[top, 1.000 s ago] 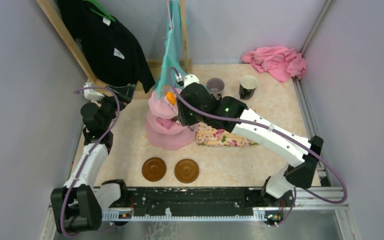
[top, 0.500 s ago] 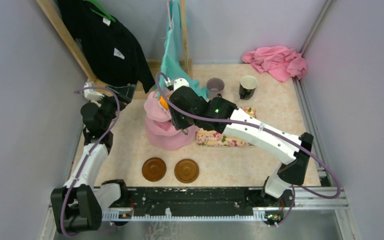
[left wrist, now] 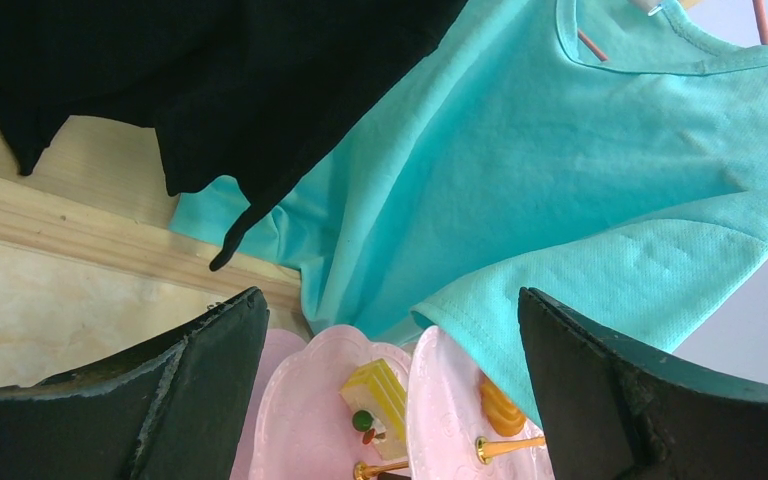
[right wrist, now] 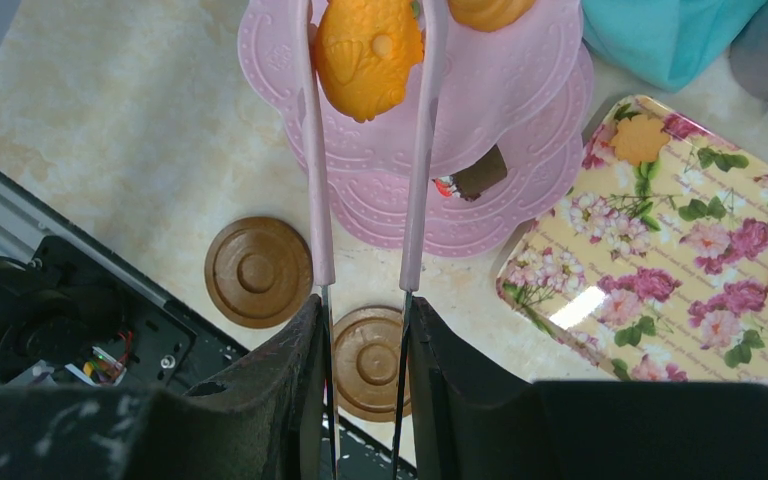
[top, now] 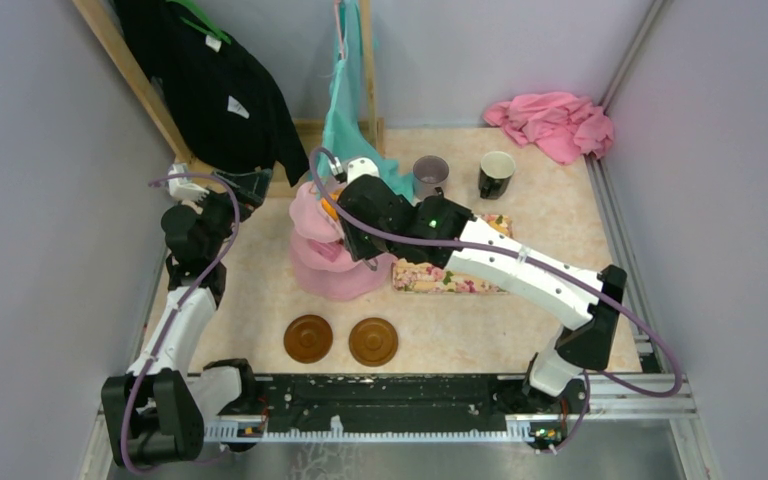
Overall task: Serve the afternoon tea
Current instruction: Place the desert on the desert table.
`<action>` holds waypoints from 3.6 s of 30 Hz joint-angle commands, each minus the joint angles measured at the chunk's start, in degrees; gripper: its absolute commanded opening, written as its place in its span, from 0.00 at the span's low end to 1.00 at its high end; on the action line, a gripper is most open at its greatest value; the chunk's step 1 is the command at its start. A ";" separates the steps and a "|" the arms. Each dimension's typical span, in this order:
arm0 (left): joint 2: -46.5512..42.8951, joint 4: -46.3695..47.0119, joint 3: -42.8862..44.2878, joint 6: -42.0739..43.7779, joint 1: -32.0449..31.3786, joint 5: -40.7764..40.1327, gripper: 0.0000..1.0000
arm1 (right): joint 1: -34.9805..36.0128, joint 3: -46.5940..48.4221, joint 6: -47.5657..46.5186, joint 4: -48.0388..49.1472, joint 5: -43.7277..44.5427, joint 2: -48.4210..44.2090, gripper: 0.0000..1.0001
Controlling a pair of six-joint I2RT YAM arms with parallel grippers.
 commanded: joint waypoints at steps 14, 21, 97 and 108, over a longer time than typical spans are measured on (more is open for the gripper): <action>0.06 2.33 0.26 -0.50 0.23 1.04 0.99 | 2.64 -3.43 1.87 2.95 2.04 -6.50 0.00; 0.08 2.33 0.16 -0.45 0.26 1.01 0.99 | 2.69 -2.96 1.38 2.91 2.12 -5.90 0.00; 1.35 3.21 -0.02 -1.01 0.21 1.49 0.99 | -3.39 7.16 -4.29 2.25 -4.02 6.46 0.35; 1.46 3.38 -0.01 -1.10 0.25 1.58 0.99 | -3.38 7.07 -4.37 2.42 -4.24 6.38 0.36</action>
